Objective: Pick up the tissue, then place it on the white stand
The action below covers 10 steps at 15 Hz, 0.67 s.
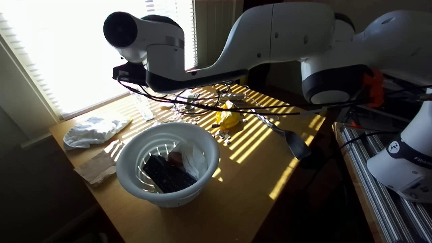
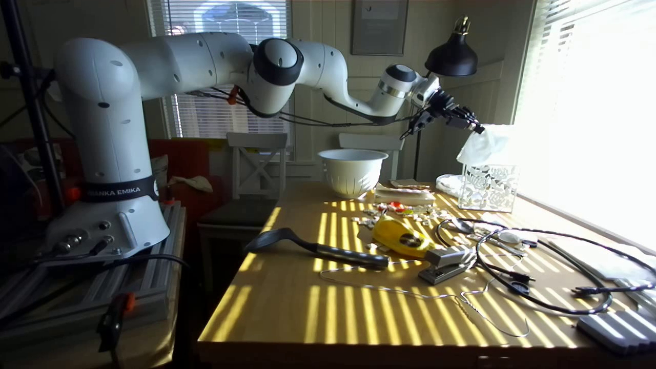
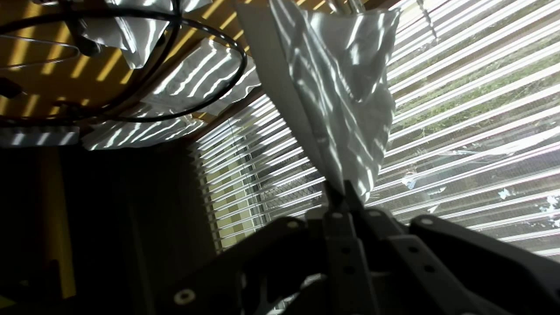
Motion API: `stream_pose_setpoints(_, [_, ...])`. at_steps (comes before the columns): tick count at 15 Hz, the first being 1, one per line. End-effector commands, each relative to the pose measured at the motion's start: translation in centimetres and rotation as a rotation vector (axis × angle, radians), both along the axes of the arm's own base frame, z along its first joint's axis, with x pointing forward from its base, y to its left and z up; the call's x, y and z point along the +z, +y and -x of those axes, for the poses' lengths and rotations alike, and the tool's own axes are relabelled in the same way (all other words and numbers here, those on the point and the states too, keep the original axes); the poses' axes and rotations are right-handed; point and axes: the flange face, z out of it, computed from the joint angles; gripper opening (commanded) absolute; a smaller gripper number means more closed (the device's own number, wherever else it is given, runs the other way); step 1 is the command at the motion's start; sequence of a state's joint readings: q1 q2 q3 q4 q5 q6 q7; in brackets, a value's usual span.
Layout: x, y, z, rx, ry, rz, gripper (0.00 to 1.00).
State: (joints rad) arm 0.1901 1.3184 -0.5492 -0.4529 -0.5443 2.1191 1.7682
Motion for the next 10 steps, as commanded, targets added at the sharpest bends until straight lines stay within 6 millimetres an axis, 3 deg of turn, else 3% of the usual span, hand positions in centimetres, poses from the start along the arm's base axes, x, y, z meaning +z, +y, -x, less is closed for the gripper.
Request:
stream_pose_setpoints(1, [0.2,0.3,0.0,-0.008,-0.019,0.000,0.00])
stream_pose_setpoints(10, [0.6,1.4,-0.1,0.012,-0.050,0.013,0.00])
